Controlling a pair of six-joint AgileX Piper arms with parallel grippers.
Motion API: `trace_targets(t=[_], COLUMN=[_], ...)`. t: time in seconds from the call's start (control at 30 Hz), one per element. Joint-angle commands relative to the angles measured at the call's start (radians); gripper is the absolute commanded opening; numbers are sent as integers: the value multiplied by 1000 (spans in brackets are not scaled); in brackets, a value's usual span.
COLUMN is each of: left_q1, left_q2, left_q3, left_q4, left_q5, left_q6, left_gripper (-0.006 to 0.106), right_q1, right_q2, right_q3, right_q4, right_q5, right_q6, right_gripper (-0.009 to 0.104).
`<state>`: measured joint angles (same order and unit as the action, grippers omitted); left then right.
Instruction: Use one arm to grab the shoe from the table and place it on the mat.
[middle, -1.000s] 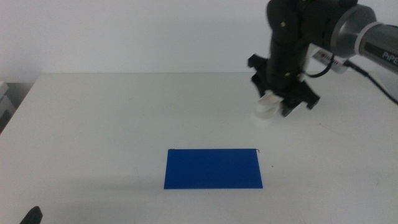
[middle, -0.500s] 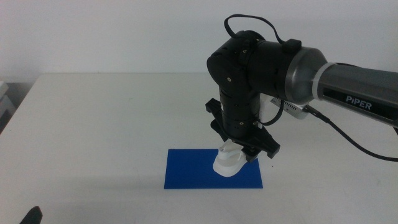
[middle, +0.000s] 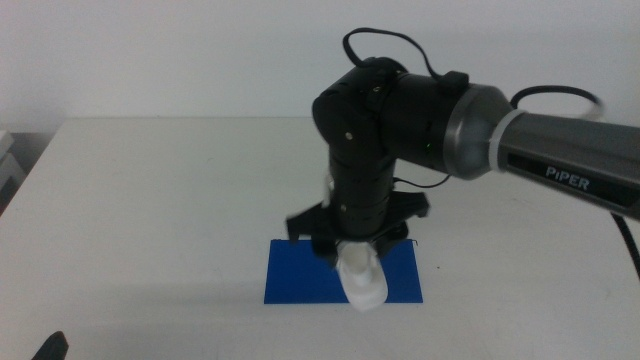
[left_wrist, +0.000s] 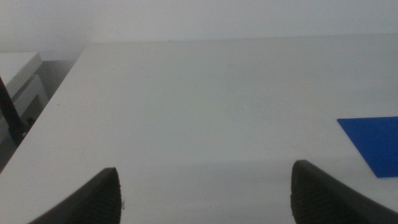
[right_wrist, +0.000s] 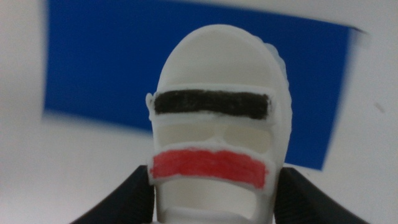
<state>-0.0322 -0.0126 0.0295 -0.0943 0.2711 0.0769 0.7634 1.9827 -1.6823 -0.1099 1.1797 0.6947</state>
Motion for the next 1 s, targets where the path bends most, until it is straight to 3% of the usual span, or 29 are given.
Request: trace_targets(t=[0.0, 0.07, 0.17, 0.53, 0.83, 0.97], left_q1=[-4, -4, -4, -4, -4, -4], left_q2=[-13, -13, -13, -13, -13, -13], left_q3=[7, 7, 7, 7, 7, 7], left_q4=[-8, -8, -8, -8, -8, -8], left_q5=[-80, -80, -80, -80, -80, -80], left_q6=[-5, -5, -5, -5, -5, -5], left_gripper=[94, 94, 94, 94, 94, 94], right_q1=[20, 32, 39, 38, 21, -16], right_q2=[-67, -67, -67, -66, -66, -59], right_q3=[-33, -33, -33, -33, -32, -32], right_q4=[36, 55, 80, -32, -13, -11], right_q5=[-5, -1, 5, -2, -79, -161], right_q6=[-335, -548, -723, -766, -784, -996], right_gripper=[-4, -4, -4, -4, -4, -4])
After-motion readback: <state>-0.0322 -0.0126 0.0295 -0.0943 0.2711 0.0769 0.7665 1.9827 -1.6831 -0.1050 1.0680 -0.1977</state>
